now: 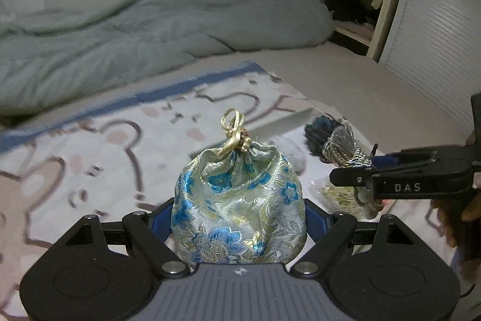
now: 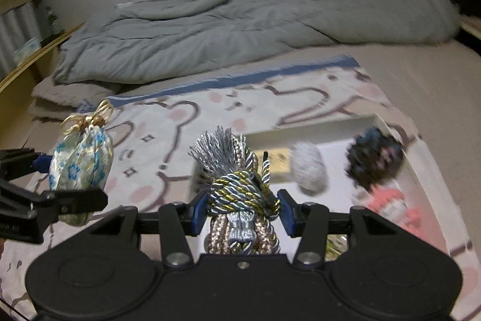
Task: Organize objects
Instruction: 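Carry the floral pouch and tasseled keychain over the white box with both tools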
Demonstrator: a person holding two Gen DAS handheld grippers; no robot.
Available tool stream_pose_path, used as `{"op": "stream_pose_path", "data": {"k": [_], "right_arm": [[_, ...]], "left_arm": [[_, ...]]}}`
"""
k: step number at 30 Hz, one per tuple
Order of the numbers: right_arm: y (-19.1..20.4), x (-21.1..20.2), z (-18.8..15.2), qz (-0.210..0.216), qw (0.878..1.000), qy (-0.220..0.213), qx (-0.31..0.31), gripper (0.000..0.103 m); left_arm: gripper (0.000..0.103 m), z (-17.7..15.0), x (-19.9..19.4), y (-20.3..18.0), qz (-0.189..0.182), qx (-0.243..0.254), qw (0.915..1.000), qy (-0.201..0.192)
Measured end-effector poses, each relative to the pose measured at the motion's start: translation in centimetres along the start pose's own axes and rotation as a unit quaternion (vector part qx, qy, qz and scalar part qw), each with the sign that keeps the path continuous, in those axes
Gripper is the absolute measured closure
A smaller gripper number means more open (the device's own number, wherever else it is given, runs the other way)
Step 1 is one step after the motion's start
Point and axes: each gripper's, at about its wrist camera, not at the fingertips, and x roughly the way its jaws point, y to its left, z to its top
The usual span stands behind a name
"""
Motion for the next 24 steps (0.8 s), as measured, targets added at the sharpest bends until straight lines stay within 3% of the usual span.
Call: {"op": "stream_pose_path", "data": {"k": [5, 10, 19, 24], "right_arm": [[-3.0, 1.2, -0.9, 0.003, 0.998, 0.017, 0.055, 0.053], [-4.6, 3.2, -1.7, 0.033, 0.995, 0.046, 0.088, 0.053], [-6.7, 7.4, -3.4, 0.077, 0.979, 0.102, 0.159, 0.053], [-6.7, 8.6, -4.1, 0.053, 0.981, 0.129, 0.138, 0.053]], "left_arm": [[0.018, -0.8, 3.1, -0.4, -0.061, -0.079, 0.9948, 0.02], [0.018, -1.7, 5.6, -1.8, -0.107, -0.101, 0.9886, 0.03], [0.018, -2.7, 8.8, -1.1, -0.09, -0.142, 0.9838, 0.062], [0.018, -2.8, 9.9, -1.3, -0.089, -0.144, 0.9827, 0.074]]}}
